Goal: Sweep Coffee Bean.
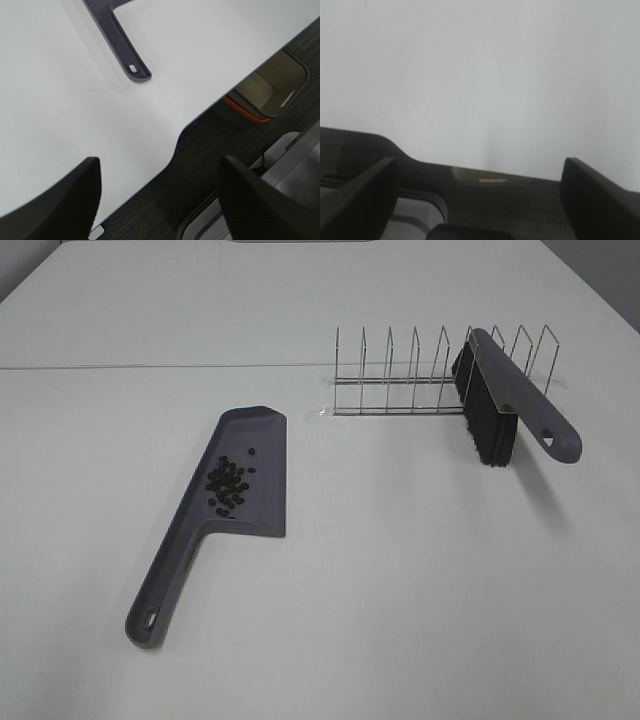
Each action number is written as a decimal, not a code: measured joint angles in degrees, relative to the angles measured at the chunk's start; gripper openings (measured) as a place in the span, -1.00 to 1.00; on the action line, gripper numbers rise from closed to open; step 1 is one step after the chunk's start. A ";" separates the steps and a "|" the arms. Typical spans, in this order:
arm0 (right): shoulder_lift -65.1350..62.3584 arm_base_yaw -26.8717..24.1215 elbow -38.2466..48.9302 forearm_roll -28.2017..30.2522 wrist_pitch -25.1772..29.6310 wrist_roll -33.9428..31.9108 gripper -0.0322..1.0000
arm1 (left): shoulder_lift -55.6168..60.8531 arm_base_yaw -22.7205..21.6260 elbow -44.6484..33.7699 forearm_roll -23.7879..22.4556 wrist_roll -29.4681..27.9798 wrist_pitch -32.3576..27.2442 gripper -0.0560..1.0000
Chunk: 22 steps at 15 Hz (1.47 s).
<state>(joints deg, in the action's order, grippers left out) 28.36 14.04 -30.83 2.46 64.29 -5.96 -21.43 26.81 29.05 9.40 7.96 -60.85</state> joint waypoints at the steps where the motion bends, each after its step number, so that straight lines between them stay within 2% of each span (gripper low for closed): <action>1: -3.55 0.00 0.11 -0.46 -1.20 0.97 0.66 | 0.06 0.00 0.00 0.00 0.00 0.29 0.31; 6: -14.09 0.00 1.49 -3.50 -3.32 6.88 0.66 | 0.06 0.00 0.00 1.38 2.23 0.40 0.31; 11: -14.50 0.00 1.78 -3.61 -3.21 7.28 0.66 | 0.06 0.00 0.00 1.55 4.58 0.40 0.31; 19: -14.50 0.00 1.95 -3.61 -3.21 7.28 0.66 | 0.11 -0.17 0.00 1.55 4.76 0.40 0.31; 20: -14.50 0.00 1.95 -3.72 -3.21 7.28 0.66 | 0.63 -1.43 0.00 1.60 4.76 0.40 0.31; 22: -14.50 0.00 1.95 -3.78 -3.21 7.28 0.66 | 3.09 -7.16 0.00 1.60 4.93 0.34 0.31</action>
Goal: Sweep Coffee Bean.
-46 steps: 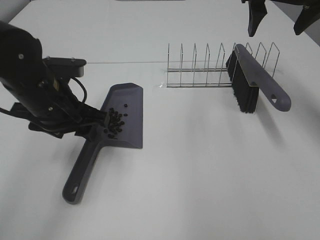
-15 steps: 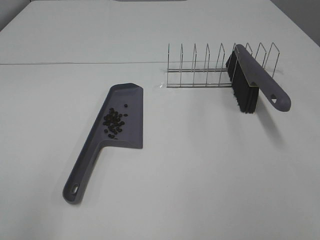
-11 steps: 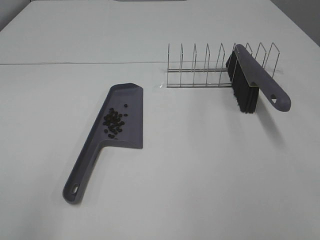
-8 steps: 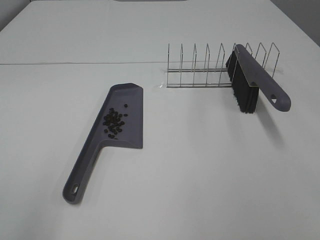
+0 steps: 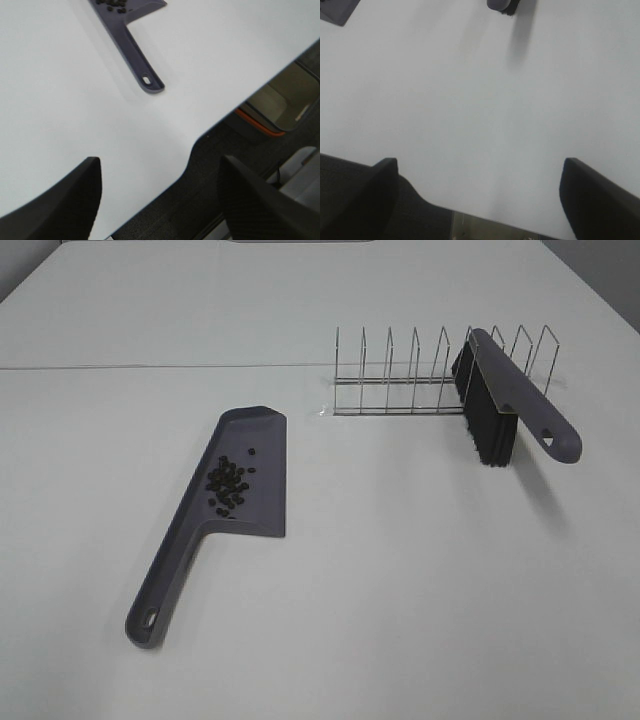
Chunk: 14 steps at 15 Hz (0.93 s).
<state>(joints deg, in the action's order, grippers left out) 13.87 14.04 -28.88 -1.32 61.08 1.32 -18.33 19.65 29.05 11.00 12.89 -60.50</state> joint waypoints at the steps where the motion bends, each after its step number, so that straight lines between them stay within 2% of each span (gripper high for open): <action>1: 0.00 -0.63 0.00 0.00 0.00 0.00 0.66 | 1.83 -3.50 0.00 0.00 0.00 0.06 0.31; 3: -0.52 -3.67 0.00 -0.06 0.00 0.00 0.66 | 5.39 -7.51 0.00 -0.06 0.00 0.06 0.31; 5: -2.69 -11.12 0.00 -0.06 0.00 0.00 0.66 | 11.17 -12.38 0.00 -0.06 0.00 0.00 0.31; 9: -2.75 -13.52 0.00 0.00 0.00 0.00 0.66 | 15.18 -16.44 0.00 0.00 0.00 0.00 0.31; 12: -3.78 -15.76 0.00 0.00 0.00 0.00 0.66 | 16.79 -17.19 0.00 0.00 0.00 0.00 0.31; 14: -9.74 -15.76 0.00 0.00 -0.06 0.00 0.66 | 18.51 -17.30 0.00 0.00 0.00 0.00 0.31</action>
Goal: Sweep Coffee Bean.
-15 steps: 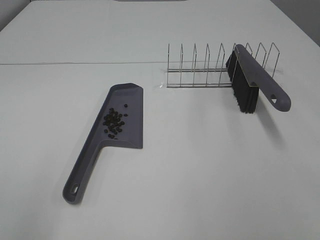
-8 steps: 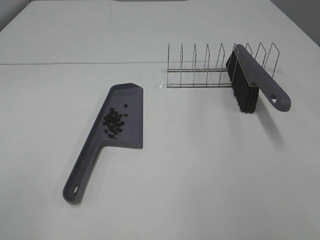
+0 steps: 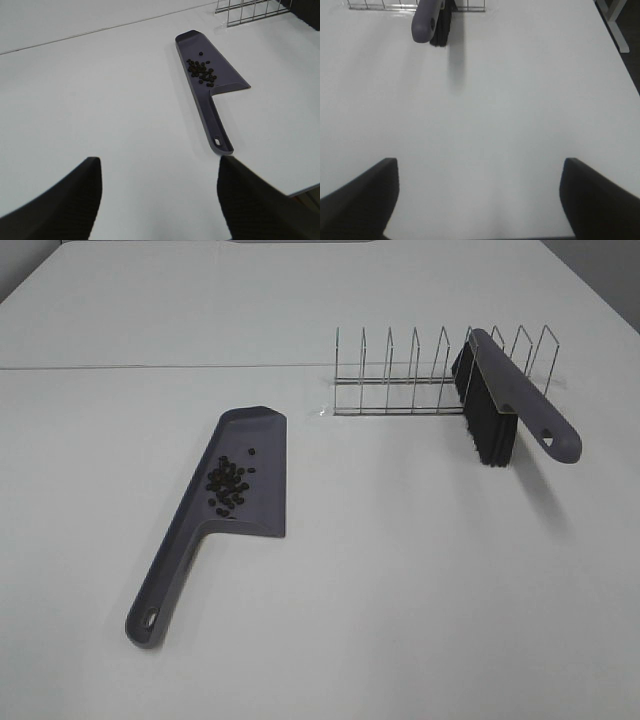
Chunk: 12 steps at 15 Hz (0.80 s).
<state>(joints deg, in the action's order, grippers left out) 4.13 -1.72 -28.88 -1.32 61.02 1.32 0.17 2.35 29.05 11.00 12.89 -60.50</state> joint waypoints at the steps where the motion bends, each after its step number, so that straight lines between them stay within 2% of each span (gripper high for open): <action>1: -1.32 0.00 0.00 0.00 0.00 0.00 0.66 | 0.00 0.00 0.00 0.00 0.00 0.00 0.31; 12: -4.47 0.00 0.00 0.00 0.00 0.00 0.66 | 0.11 0.00 0.00 -0.11 0.06 0.00 0.31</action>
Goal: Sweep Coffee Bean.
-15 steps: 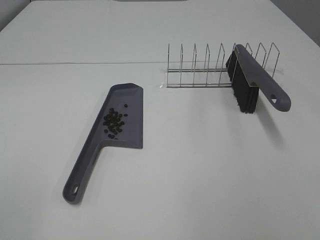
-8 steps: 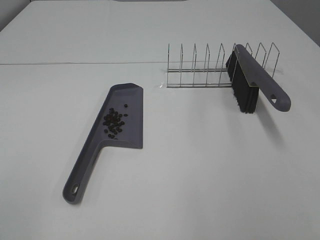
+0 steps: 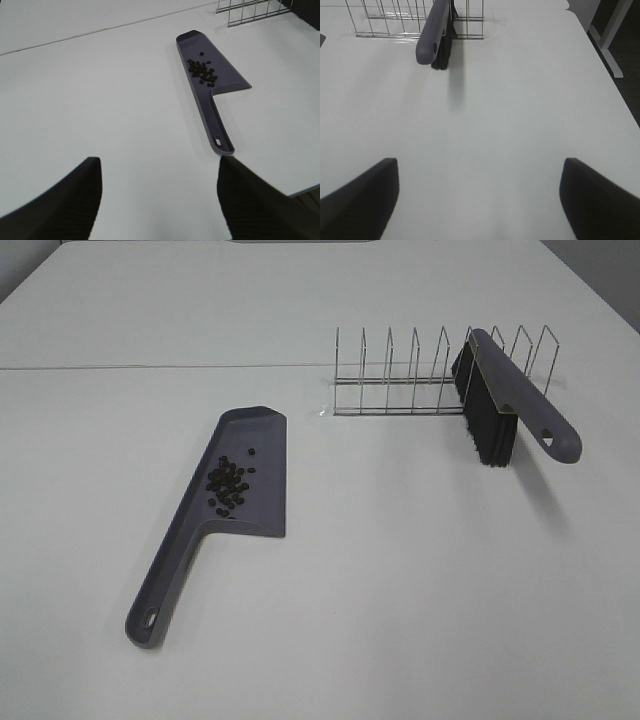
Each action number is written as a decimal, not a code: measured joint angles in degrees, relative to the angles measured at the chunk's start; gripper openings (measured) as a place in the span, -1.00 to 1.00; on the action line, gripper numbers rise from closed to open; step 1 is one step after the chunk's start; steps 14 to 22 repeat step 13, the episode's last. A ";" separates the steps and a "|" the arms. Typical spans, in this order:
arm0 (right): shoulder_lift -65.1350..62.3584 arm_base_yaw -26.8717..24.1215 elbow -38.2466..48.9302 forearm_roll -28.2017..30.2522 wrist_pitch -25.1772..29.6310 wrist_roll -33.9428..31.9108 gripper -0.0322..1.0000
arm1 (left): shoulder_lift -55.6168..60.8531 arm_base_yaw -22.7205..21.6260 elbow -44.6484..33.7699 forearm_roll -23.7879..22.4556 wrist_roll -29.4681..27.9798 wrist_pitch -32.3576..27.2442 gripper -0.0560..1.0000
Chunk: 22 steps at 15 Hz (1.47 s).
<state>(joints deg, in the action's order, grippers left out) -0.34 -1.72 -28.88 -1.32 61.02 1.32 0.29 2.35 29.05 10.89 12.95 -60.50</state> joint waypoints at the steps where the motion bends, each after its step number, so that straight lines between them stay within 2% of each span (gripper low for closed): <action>1: 0.00 0.00 0.00 0.00 0.00 0.00 0.66 | 0.00 0.00 0.00 0.00 0.00 0.00 0.31; 22: 0.00 0.00 0.00 0.00 0.00 0.00 0.66 | 0.00 0.00 0.00 0.00 0.00 0.00 0.31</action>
